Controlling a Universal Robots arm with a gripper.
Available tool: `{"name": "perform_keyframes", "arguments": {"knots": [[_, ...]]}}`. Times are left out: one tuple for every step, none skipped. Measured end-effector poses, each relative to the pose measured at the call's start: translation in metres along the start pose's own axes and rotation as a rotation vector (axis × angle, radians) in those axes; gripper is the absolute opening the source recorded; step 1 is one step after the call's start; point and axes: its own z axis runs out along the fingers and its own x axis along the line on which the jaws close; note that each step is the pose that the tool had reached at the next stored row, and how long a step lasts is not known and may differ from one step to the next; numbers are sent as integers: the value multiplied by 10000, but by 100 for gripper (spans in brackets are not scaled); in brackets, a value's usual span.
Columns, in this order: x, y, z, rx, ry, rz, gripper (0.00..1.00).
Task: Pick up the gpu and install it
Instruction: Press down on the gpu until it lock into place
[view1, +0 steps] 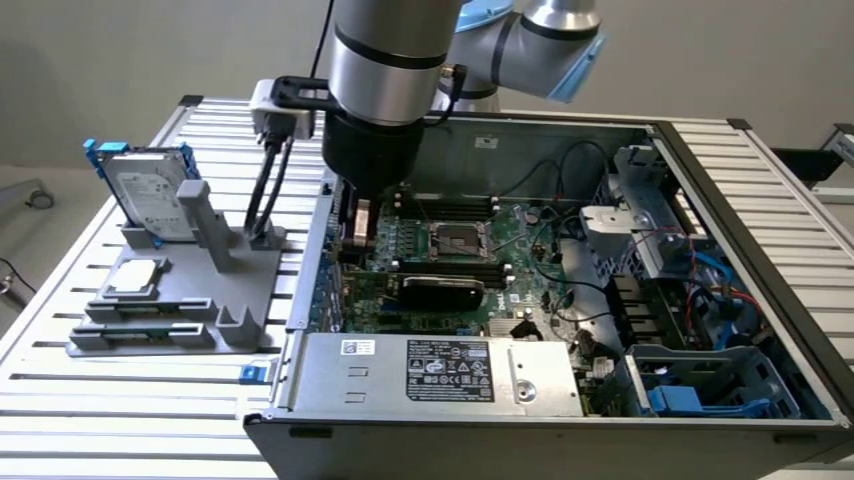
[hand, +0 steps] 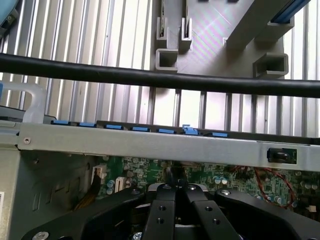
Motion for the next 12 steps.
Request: {"name": "perform_keyframes", "arguments": {"knots": [[-1,-6,0,-12,-3,0,11],[-1,-17,-3,-19,-2,-1,11],[0,-34,-7,-22,-2,1,11],[2,-54,-11,-25,-3,0,11],[3,-72,-15,-26,-2,0,11],[4,-79,-16,-27,-2,-1,11],[4,-80,-8,-26,-5,0,11],[4,-83,3,-26,-5,5,11],[4,-84,16,-26,-8,21,11],[4,-85,32,-26,-13,47,11],[3,-86,45,-27,-21,82,11],[3,-86,53,-30,-30,124,11]]}}
